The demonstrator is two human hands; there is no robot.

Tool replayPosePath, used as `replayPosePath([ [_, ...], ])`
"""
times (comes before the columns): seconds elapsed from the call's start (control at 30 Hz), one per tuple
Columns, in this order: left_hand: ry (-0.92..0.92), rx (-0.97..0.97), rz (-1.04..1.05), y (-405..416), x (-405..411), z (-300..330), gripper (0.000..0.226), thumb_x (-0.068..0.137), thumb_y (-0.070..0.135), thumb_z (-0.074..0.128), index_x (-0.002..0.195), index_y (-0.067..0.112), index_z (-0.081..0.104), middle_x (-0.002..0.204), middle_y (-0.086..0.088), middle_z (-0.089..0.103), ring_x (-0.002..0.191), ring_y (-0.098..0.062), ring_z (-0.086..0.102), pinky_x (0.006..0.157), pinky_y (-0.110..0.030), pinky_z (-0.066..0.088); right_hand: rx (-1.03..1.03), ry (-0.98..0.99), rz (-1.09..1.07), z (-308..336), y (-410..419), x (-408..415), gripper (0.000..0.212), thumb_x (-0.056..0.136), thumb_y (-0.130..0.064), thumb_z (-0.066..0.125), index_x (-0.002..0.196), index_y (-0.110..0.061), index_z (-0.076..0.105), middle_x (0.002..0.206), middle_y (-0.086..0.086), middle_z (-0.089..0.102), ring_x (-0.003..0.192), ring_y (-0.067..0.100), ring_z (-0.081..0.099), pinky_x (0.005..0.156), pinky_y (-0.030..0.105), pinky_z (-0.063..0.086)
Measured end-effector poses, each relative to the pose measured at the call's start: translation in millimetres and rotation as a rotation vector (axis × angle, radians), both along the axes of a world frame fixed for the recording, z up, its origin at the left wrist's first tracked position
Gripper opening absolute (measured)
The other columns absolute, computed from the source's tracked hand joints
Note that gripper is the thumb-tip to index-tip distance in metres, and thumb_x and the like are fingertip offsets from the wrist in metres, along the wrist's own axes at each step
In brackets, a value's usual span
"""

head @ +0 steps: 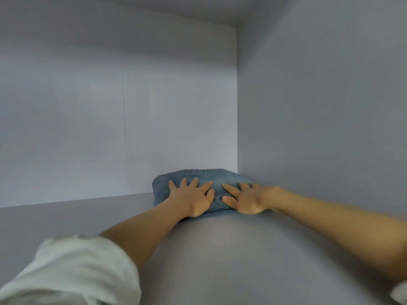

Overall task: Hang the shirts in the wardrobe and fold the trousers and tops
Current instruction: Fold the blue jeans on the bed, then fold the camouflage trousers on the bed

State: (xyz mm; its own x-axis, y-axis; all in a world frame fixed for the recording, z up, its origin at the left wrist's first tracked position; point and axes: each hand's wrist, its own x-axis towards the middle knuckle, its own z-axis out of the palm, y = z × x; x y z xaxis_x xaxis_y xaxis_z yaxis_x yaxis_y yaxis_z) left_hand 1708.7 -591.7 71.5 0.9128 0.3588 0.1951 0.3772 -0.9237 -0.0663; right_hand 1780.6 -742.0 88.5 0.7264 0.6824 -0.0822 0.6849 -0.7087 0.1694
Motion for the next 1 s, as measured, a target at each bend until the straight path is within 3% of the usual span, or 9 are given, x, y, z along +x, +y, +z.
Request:
replayPosePath([
  [0.17,-0.076,0.424,0.12,1.8,-11.0,26.1,0.057,0.094,0.059,0.006,0.144,0.04,-0.014,0.156,-0.004,-0.016,0.14,-0.036,-0.021,0.102,-0.067,-0.016,0.219,-0.075,0.046,-4.5,-2.9,9.9,0.056,0.096,-0.056,0.009,0.146,-0.039,-0.008,0.157,0.0,-0.009,0.144,0.028,-0.01,0.112,0.059,-0.002],
  [0.27,-0.195,0.417,0.141,-5.1,-38.2,60.8,0.064,0.095,0.057,0.019,0.144,0.039,-0.017,0.155,-0.007,-0.021,0.14,-0.037,-0.021,0.103,-0.068,-0.012,0.346,-0.167,0.052,20.8,-24.1,-7.5,0.053,0.099,-0.047,0.02,0.148,-0.031,0.009,0.158,0.002,0.003,0.144,0.026,-0.001,0.114,0.055,0.008],
  [0.37,-0.304,0.393,0.083,-28.5,-74.7,85.1,0.064,0.097,0.046,0.031,0.147,0.036,-0.008,0.156,-0.008,-0.015,0.141,-0.035,-0.016,0.106,-0.065,-0.007,0.513,-0.294,0.092,36.7,-55.1,-46.0,0.044,0.099,-0.032,0.031,0.141,-0.019,0.035,0.149,0.008,0.032,0.136,0.028,0.027,0.11,0.048,0.026],
  [0.43,-0.458,0.311,-0.018,-53.2,-105.8,90.3,0.056,0.097,0.038,0.036,0.148,0.029,0.015,0.157,-0.01,0.007,0.143,-0.033,0.005,0.111,-0.057,0.01,0.705,-0.349,0.102,31.9,-78.1,-81.0,0.038,0.097,-0.024,0.034,0.13,-0.015,0.049,0.135,0.008,0.049,0.122,0.029,0.045,0.101,0.043,0.039],
  [0.53,-0.774,0.018,-0.233,-96.4,-147.6,81.5,0.036,0.095,0.027,0.041,0.128,0.018,0.052,0.132,-0.008,0.051,0.118,-0.029,0.048,0.093,-0.04,0.041,1.089,-0.398,0.076,14.3,-109.0,-134.7,0.029,0.091,-0.013,0.04,0.11,-0.014,0.062,0.11,0.007,0.065,0.1,0.028,0.058,0.086,0.035,0.047],
  [0.63,-0.973,-0.26,-0.462,-140.7,-191.9,44.1,0.022,0.092,0.021,0.046,0.102,0.017,0.066,0.105,0.0,0.066,0.097,-0.021,0.059,0.083,-0.033,0.047,1.37,-0.397,0.079,-24.7,-143.0,-197.0,0.023,0.09,-0.012,0.043,0.103,-0.016,0.062,0.095,0.001,0.068,0.087,0.019,0.06,0.077,0.031,0.047],
  [0.73,-1.147,-0.475,-0.672,-177.2,-225.5,-2.8,0.014,0.09,0.015,0.053,0.096,0.016,0.065,0.089,0.008,0.064,0.083,-0.007,0.057,0.077,-0.021,0.043,1.473,-0.38,0.06,-64.4,-176.3,-249.6,0.02,0.09,-0.02,0.045,0.1,-0.024,0.061,0.089,-0.011,0.065,0.08,0.004,0.056,0.07,0.019,0.043],
  [0.87,-1.004,-0.696,-0.762,-247.5,-267.2,-99.4,0.015,0.088,0.01,0.056,0.098,0.015,0.066,0.091,0.009,0.063,0.08,0.006,0.052,0.073,-0.006,0.036,1.468,-0.278,-0.185,-146.4,-248.6,-329.0,0.018,0.091,-0.014,0.048,0.097,-0.025,0.061,0.086,-0.013,0.064,0.081,0.008,0.057,0.071,0.019,0.043],
  [1.0,-0.604,-0.831,-0.846,-332.8,-310.8,-193.4,0.018,0.089,0.012,0.057,0.105,0.012,0.065,0.102,0.001,0.066,0.088,-0.009,0.059,0.075,-0.009,0.036,1.356,-0.101,-0.521,-237.7,-338.1,-414.4,0.021,0.093,-0.012,0.045,0.102,-0.021,0.061,0.089,-0.007,0.066,0.087,0.012,0.06,0.079,0.023,0.046],
])
